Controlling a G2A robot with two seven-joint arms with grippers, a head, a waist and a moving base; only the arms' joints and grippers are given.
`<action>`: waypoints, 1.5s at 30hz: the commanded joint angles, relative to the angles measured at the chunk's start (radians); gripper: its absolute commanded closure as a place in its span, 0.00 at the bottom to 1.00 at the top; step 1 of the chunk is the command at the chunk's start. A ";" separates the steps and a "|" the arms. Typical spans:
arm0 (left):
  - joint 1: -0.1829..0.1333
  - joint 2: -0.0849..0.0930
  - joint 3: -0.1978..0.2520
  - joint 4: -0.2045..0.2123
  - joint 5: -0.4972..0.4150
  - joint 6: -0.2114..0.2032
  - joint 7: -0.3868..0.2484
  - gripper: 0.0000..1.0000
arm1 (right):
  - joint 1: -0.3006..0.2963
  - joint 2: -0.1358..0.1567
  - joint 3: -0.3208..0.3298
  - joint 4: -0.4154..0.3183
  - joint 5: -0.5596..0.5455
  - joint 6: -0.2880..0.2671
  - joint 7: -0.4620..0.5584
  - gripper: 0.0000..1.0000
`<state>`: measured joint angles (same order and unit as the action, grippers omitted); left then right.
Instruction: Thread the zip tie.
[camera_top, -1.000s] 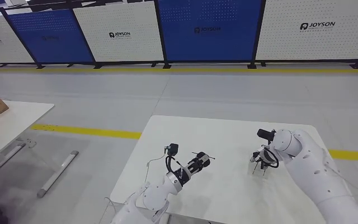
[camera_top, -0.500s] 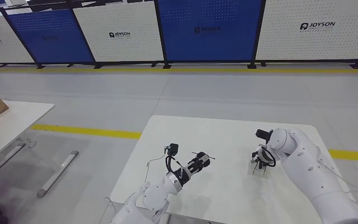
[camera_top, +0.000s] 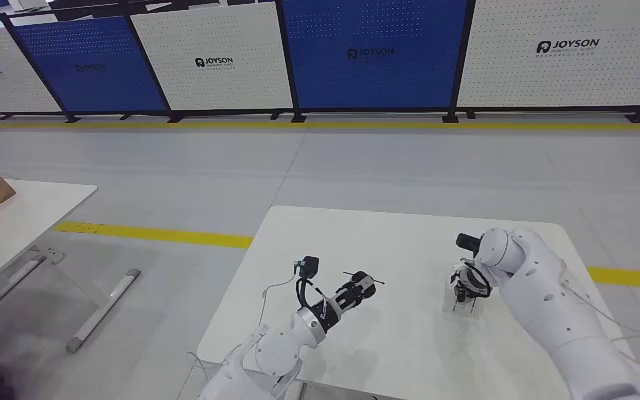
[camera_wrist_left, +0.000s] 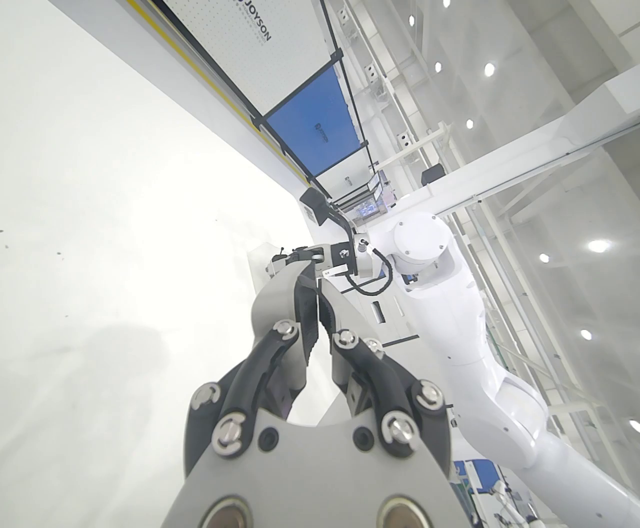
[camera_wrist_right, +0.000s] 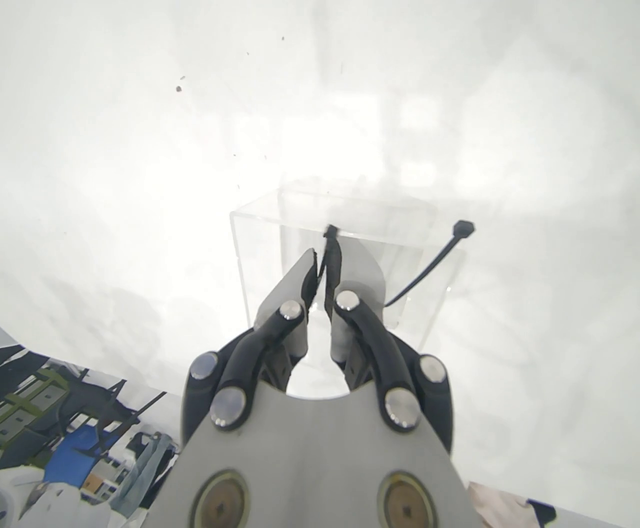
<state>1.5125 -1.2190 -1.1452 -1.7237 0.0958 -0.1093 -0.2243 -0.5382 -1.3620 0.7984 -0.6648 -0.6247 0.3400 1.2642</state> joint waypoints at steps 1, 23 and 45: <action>0.000 0.000 0.000 0.000 0.000 0.000 0.000 1.00 | 0.002 -0.003 -0.001 0.007 -0.003 0.000 0.000 1.00; 0.000 0.000 0.000 0.000 0.000 0.000 0.000 1.00 | -0.271 0.119 0.285 -0.486 -0.143 0.000 0.025 1.00; 0.000 0.000 0.000 0.000 0.000 0.000 0.000 1.00 | -0.707 0.174 0.616 -1.131 -0.078 -0.010 -0.117 1.00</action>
<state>1.5125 -1.2190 -1.1452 -1.7237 0.0958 -0.1093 -0.2243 -1.2452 -1.1882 1.4142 -1.7961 -0.7024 0.3294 1.1471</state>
